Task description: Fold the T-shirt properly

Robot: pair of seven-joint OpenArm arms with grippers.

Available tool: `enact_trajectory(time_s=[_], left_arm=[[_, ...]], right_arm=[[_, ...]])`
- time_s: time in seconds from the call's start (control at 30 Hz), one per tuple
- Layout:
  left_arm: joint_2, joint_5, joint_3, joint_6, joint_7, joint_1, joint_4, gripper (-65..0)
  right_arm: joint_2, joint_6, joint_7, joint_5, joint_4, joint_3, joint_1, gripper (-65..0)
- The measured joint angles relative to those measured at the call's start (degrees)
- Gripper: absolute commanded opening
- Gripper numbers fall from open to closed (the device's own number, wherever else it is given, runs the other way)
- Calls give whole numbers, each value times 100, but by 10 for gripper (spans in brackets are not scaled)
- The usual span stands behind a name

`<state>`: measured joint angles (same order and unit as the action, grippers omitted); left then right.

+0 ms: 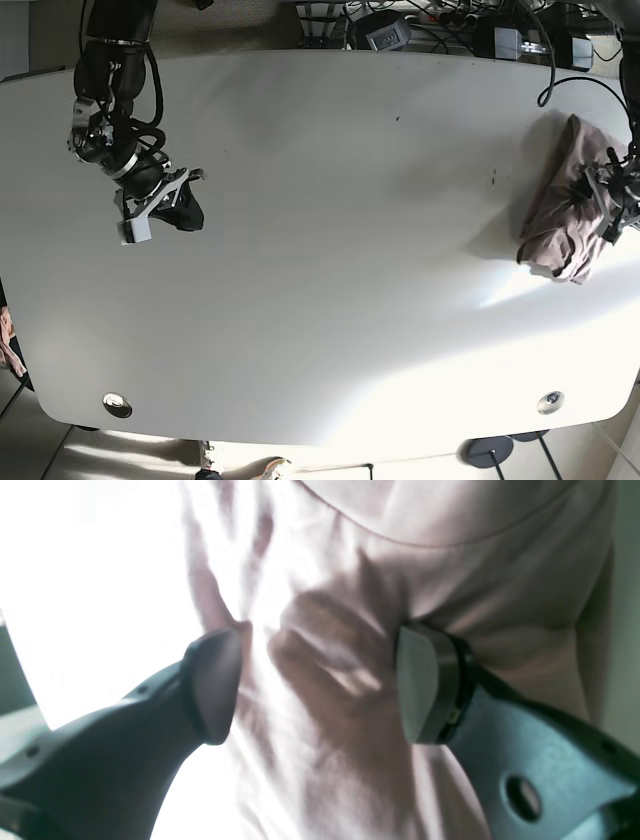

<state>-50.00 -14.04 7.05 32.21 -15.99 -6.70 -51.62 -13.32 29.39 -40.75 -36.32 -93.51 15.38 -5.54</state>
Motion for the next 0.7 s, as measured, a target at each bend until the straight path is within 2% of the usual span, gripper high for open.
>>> enact_trajectory(time_s=[0.17, 0.23, 0.4, 0.53, 0.63, 0.7], left_arm=[[-457, 15, -4, 87, 1060, -11, 1453, -206], [-660, 153, 0, 92, 1414, 13, 1961, -204], [-874, 153, 0, 87, 1443, 4, 1985, -204], [-859, -164, -348, 107, 1423, 76, 1182, -204], [-750, -328, -472, 92, 1451, 31, 634, -204], [-496, -339, -468, 63, 1386, 72, 225, -204]], right_arm=[[0, 7, 0, 4, -22, 7, -4, -599], [0, 17, -2, 4, -103, 7, -9, -599], [0, 17, -2, 7, -122, 0, -7, -599], [0, 17, -2, 9, -122, 0, -7, -599], [-15, 9, 0, 48, -122, 0, -4, -599], [-50, 0, 4, 57, -122, 0, -2, -599]])
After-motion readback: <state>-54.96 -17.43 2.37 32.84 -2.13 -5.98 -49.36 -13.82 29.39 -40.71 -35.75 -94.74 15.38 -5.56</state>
